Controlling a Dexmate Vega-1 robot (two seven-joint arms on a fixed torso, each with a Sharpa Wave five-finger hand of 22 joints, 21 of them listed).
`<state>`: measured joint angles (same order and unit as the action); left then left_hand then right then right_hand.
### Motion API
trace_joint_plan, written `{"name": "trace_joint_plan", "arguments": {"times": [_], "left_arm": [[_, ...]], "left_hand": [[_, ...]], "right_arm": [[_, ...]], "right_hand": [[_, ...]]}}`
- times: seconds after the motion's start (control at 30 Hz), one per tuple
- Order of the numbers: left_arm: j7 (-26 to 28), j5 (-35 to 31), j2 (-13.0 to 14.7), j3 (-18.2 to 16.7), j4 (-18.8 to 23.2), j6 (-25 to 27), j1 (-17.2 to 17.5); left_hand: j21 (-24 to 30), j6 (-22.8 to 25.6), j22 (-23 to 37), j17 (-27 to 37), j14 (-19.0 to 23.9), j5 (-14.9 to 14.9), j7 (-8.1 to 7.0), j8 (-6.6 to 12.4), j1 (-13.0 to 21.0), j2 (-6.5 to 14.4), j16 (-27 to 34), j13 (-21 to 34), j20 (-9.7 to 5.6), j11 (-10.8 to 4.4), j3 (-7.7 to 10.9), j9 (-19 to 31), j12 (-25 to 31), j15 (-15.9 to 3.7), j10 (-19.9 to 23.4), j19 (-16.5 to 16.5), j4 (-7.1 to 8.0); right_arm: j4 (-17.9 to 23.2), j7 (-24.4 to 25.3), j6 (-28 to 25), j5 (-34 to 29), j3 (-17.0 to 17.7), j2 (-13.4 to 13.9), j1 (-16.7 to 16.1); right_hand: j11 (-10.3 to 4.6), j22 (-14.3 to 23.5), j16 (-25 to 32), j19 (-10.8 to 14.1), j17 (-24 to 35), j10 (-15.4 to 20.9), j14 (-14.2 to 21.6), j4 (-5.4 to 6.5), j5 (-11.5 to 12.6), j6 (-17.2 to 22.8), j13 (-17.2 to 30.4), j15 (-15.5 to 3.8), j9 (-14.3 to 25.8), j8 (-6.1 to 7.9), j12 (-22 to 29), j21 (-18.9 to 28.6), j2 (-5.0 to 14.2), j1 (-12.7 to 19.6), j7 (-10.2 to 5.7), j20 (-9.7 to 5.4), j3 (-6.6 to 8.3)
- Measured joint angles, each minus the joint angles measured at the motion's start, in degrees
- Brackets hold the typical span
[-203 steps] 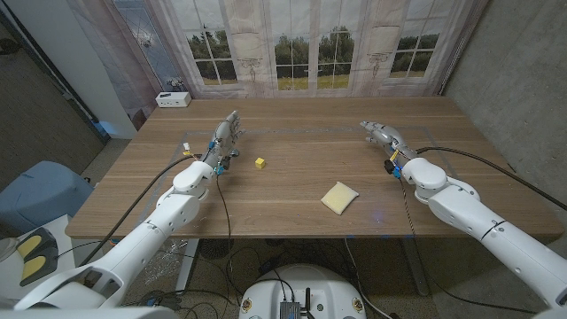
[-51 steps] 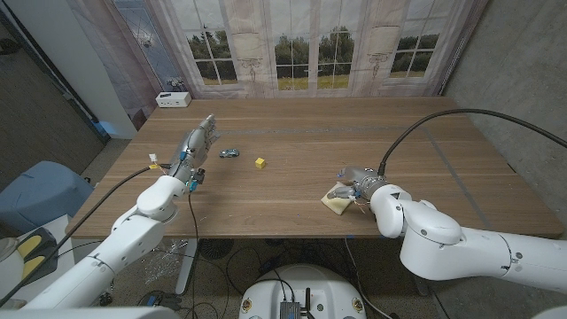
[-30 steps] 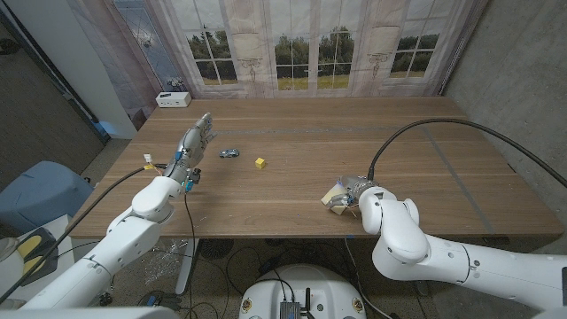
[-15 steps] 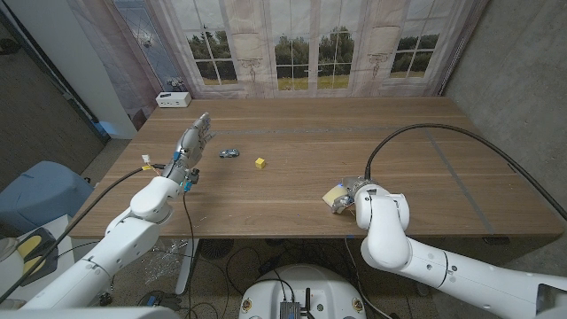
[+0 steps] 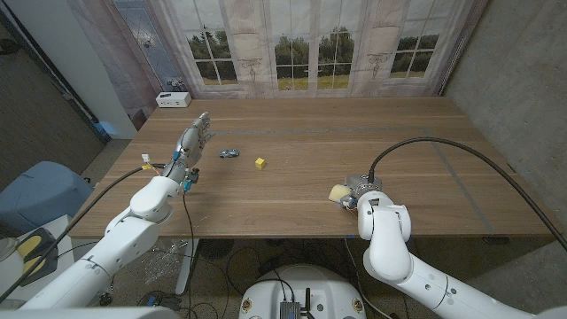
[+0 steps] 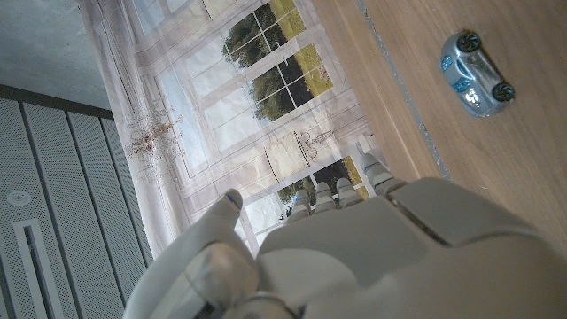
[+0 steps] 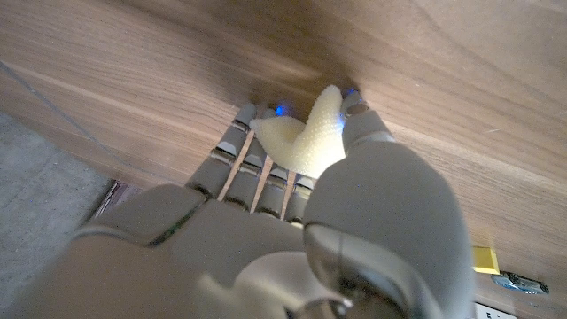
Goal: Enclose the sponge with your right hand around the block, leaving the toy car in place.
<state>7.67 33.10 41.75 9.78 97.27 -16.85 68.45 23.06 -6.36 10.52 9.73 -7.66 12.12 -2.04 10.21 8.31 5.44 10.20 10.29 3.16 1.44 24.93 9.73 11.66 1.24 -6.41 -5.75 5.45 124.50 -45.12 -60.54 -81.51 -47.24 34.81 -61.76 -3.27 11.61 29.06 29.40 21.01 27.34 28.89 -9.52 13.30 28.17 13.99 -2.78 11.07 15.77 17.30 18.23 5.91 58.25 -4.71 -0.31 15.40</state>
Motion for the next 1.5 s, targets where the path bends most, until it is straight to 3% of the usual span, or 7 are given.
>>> {"name": "trace_joint_plan", "arguments": {"times": [0.23,0.37,0.4,0.8,0.97,1.23,1.5], "left_arm": [[1.14,-0.26,0.22,-0.49,0.82,0.76,0.91],[1.40,-0.36,0.47,-0.94,1.64,0.91,1.92],[2.52,-0.71,0.55,-1.11,1.92,1.46,2.29],[6.42,-2.41,1.06,-2.93,4.68,3.44,5.81],[7.67,-2.95,0.87,-3.41,5.20,3.98,6.74],[9.29,-3.43,0.28,-4.03,5.77,4.82,7.98],[10.28,-3.53,-0.48,-4.54,5.87,5.17,9.03]], "left_hand": [[0.00,-0.23,0.00,0.00,0.00,0.00,-0.23,0.00,0.00,0.00,0.00,0.00,0.00,0.00,0.00,0.00,0.00,0.00,0.00,0.00,0.00],[0.00,-0.22,0.00,0.00,0.00,0.00,-0.21,0.00,0.00,0.00,0.00,0.00,0.00,0.00,-0.16,0.00,0.00,0.00,0.00,0.00,-0.16],[0.00,-0.21,0.00,0.00,0.00,0.00,-0.21,0.00,0.00,0.00,0.00,0.00,0.00,0.00,-0.16,0.00,0.00,0.00,0.00,0.00,-0.16],[-0.43,-0.52,0.00,0.00,0.00,0.00,-0.52,0.00,0.01,0.01,0.00,0.00,1.05,0.00,0.02,0.00,0.00,0.00,0.00,0.21,-0.34],[-0.43,-0.52,0.00,0.00,0.00,0.00,-0.52,0.00,0.01,0.01,0.00,0.00,1.38,0.00,-0.15,0.00,0.00,0.00,0.00,-0.13,-0.64],[-1.33,-0.61,0.00,0.00,0.07,0.00,-1.26,0.00,0.01,0.00,0.00,0.27,4.93,-0.63,0.00,0.00,0.00,2.34,0.01,-0.61,-1.59],[-1.33,-0.38,0.00,0.00,0.50,0.00,-1.48,0.00,0.24,-0.22,0.00,0.26,5.45,-0.63,0.24,0.00,0.00,2.76,0.01,-0.09,-1.83]], "right_arm": [[0.97,11.26,4.10,6.41,4.63,-1.23,-3.74],[1.23,18.95,7.02,12.61,5.73,-1.45,-4.47],[1.44,20.85,7.94,14.37,7.34,-1.61,-5.26],[1.35,37.73,16.71,32.21,11.37,-1.10,-4.77],[0.59,41.62,19.44,37.42,11.23,-0.08,-2.54],[-0.51,44.79,22.41,42.73,9.46,1.24,1.23],[-2.50,46.62,25.57,46.81,7.04,1.89,5.51]], "right_hand": [[0.31,0.14,0.55,0.00,0.91,0.31,-0.01,0.02,-0.66,0.71,0.01,0.01,-0.17,-0.11,0.00,0.35,0.36,0.37,0.10,0.00,-0.02],[0.62,0.26,0.87,0.31,1.32,0.62,-0.02,0.74,-1.06,0.91,0.01,0.01,-0.21,-0.34,0.00,0.42,0.36,0.37,0.30,0.32,-0.75],[0.62,0.26,0.87,0.31,1.41,0.62,-0.07,0.80,-1.31,0.91,0.01,0.03,-0.21,-0.34,0.00,0.62,0.36,0.37,0.30,0.32,-0.81],[0.92,0.26,0.87,0.38,1.74,0.92,-0.67,1.27,-1.95,1.22,0.28,0.02,-0.25,-0.34,0.00,0.63,0.81,-0.43,0.62,0.85,-1.29],[1.23,0.47,0.87,0.36,1.73,1.23,-0.92,1.27,-1.95,1.52,0.28,0.27,-0.26,-0.34,0.00,0.63,0.81,-0.42,0.92,0.87,-1.29],[1.23,0.53,0.87,0.07,1.73,1.23,-0.97,1.24,-2.29,1.52,0.27,0.32,-0.26,-0.75,0.00,0.85,1.13,-0.10,0.92,1.16,-1.26],[1.23,0.52,0.87,-0.07,1.88,1.22,-1.29,1.09,-2.50,1.52,0.27,0.01,-0.26,-0.97,0.00,0.85,1.13,-0.10,0.92,1.02,-1.11]]}}
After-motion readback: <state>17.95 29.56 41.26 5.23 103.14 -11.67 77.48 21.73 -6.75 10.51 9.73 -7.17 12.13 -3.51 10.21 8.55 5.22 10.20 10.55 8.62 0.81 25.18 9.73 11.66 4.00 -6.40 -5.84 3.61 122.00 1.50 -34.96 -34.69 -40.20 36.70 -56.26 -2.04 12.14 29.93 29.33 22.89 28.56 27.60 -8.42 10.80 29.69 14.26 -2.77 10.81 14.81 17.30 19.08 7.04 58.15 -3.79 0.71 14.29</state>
